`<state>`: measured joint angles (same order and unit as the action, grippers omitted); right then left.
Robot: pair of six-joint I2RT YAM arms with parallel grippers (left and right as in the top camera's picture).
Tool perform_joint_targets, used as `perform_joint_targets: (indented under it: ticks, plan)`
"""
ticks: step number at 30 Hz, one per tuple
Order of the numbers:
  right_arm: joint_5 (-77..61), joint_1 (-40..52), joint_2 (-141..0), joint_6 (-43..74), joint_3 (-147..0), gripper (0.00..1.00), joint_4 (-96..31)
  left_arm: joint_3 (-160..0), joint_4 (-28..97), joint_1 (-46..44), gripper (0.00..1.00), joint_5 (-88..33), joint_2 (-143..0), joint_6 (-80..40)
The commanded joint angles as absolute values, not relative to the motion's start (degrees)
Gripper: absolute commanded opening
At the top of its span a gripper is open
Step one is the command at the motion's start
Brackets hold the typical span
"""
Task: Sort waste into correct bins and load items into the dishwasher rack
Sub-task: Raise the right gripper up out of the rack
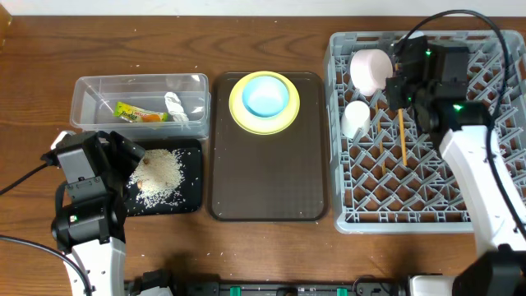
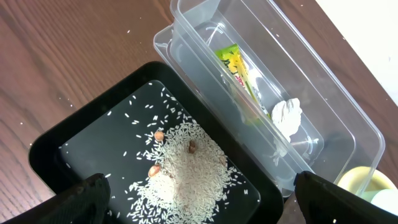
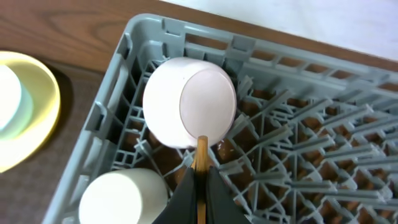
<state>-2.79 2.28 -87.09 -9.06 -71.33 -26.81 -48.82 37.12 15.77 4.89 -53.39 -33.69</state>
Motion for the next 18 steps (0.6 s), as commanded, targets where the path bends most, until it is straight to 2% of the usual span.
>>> perform_joint_targets:
  ticks: [1, 8, 18]
  plan:
    - [-1.6, 0.0, -87.2, -3.6, -71.9, 0.01, -29.1, -49.8, 37.3, 16.1, 0.98, 5.6, -53.5, -34.2]
    - [-2.7, -3.1, -87.4, -2.4, -71.9, 0.01, -35.2, -49.8, 37.3, 16.1, 0.98, 5.6, -53.5, -34.2]
    - [-4.5, -2.8, -89.0, -2.3, -71.9, 0.01, -37.8, -49.8, 37.3, 16.1, 0.98, 5.6, -53.5, -34.2]
